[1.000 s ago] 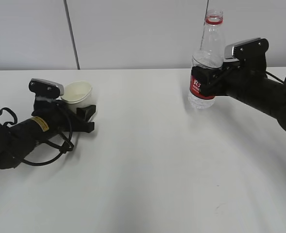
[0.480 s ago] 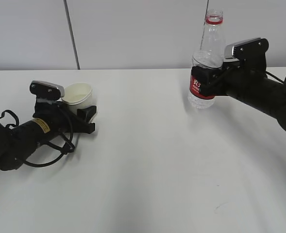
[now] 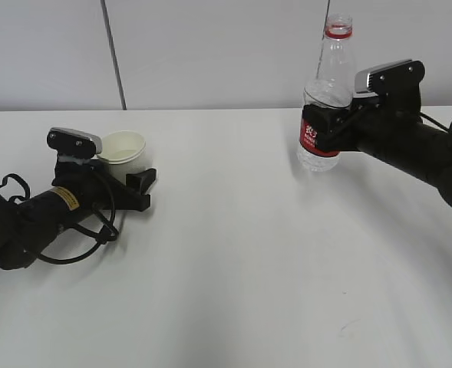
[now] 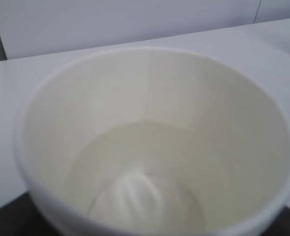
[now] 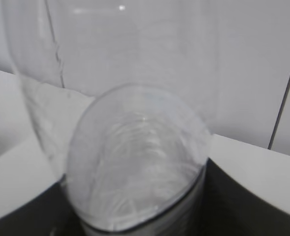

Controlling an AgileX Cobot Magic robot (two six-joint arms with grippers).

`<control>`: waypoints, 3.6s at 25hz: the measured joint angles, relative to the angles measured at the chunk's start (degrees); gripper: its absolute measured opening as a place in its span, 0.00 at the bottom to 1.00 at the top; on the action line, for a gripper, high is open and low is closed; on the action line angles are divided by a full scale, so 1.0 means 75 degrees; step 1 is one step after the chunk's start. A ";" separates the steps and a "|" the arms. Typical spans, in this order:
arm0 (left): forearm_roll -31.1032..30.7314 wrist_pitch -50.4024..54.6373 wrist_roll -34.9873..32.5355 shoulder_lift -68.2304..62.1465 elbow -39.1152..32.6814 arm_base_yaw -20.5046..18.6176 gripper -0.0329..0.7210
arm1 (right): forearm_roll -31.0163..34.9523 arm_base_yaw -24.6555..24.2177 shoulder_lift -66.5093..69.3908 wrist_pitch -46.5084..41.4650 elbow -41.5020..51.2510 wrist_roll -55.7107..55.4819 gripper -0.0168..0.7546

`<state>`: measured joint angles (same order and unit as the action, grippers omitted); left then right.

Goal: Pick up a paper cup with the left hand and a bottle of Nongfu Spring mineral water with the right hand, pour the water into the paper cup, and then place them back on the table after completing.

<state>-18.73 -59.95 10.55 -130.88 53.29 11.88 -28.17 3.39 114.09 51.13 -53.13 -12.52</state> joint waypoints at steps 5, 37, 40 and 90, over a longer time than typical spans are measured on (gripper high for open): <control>0.0000 -0.0119 0.0000 0.0000 -0.0007 0.0000 0.77 | 0.0000 0.0000 0.0000 0.0000 0.0000 -0.0005 0.51; 0.0577 -0.0740 -0.0392 0.1002 -0.2410 0.0000 0.78 | 0.0502 0.0000 0.0755 0.0042 0.0000 -0.0055 0.51; 0.0577 -0.0740 -0.0392 0.1010 -0.2468 0.0000 0.78 | 0.0611 0.0000 0.0900 0.0122 0.0000 -0.0055 0.51; 0.0279 -0.0725 -0.0392 0.2032 -0.3397 0.0000 0.78 | 0.0549 0.0000 -0.0434 0.0087 0.1977 -0.0484 0.84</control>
<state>-16.64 -65.39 7.61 -115.64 27.81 11.88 -24.06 3.39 110.84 51.78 -38.30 -16.15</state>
